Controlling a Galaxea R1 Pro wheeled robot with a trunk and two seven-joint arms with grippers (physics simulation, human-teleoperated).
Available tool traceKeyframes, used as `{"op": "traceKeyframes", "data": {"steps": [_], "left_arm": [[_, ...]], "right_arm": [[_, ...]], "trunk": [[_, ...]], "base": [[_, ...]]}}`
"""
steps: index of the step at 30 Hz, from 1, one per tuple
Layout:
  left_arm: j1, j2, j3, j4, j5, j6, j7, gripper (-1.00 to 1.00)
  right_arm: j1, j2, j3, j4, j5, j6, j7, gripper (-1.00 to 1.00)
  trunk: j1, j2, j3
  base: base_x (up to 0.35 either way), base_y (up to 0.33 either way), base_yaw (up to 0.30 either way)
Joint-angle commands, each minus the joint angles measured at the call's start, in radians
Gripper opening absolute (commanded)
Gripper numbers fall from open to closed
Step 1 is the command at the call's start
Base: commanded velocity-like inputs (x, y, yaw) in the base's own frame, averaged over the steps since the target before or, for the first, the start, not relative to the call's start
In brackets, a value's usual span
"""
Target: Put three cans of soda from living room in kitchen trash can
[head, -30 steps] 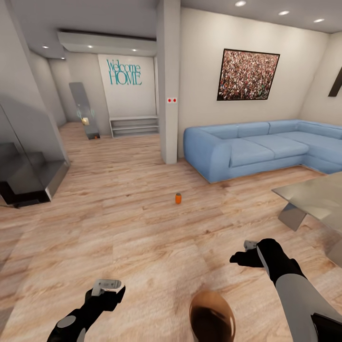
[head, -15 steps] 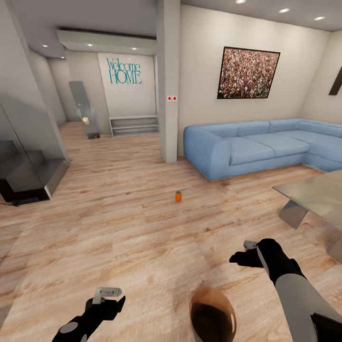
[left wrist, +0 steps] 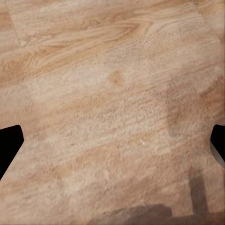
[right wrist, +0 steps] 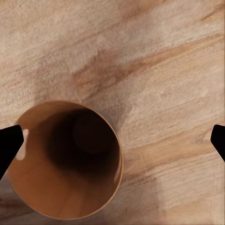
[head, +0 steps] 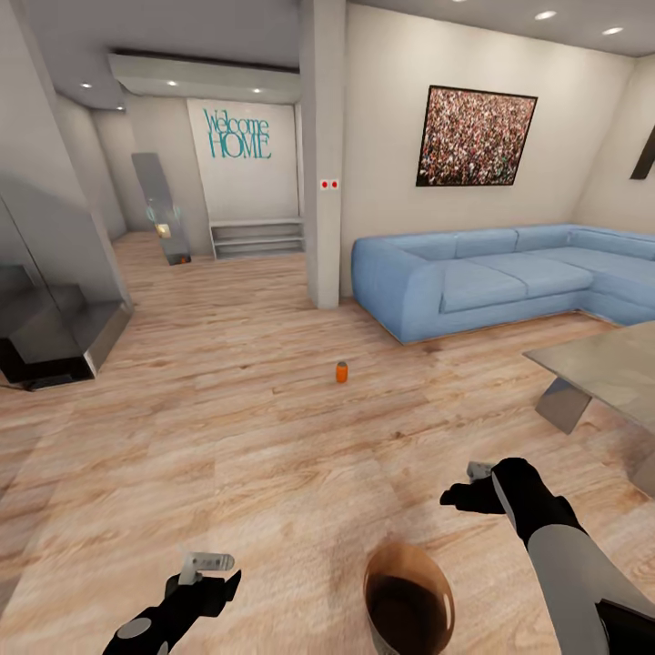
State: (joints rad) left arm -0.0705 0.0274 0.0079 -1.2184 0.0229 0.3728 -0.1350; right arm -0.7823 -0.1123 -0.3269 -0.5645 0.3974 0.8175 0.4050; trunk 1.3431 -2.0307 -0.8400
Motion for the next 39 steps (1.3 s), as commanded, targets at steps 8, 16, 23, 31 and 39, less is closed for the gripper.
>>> {"op": "traceKeyframes", "data": {"steps": [8, 16, 23, 31, 39], "left_arm": [[0.0, -0.002, 0.001, 0.001, 0.003, 0.0, 0.0, 1.0], [-0.001, 0.0, 0.002, 0.005, 0.007, 0.001, -0.001, 1.0], [0.0, -0.001, 0.001, 0.006, 0.006, 0.0, -0.001, 1.0], [0.0, -0.002, 0.001, 0.007, 0.007, 0.0, -0.002, 1.0], [0.0, -0.003, 0.0, 0.007, 0.006, 0.0, -0.002, 1.0]], "right_arm": [[0.0, 0.002, 0.003, 0.003, -0.001, 0.01, 0.0, 1.0], [0.0, 0.003, 0.002, 0.005, -0.002, 0.022, 0.002, 1.0], [0.0, 0.002, 0.002, 0.006, -0.002, 0.022, 0.001, 1.0], [0.001, 0.003, 0.002, 0.006, -0.002, 0.022, 0.001, 1.0], [0.001, 0.005, 0.003, 0.006, -0.002, 0.022, 0.002, 1.0]], "trunk": [[0.031, -0.056, -0.025], [0.061, -0.112, -0.05], [0.088, -0.161, -0.072], [0.119, -0.217, -0.097], [0.15, -0.273, -0.122]], "base": [[0.0, 0.0, 0.0], [0.0, 0.0, 0.0], [0.0, 0.0, 0.0], [0.0, 0.0, 0.0], [0.0, 0.0, 0.0]]}}
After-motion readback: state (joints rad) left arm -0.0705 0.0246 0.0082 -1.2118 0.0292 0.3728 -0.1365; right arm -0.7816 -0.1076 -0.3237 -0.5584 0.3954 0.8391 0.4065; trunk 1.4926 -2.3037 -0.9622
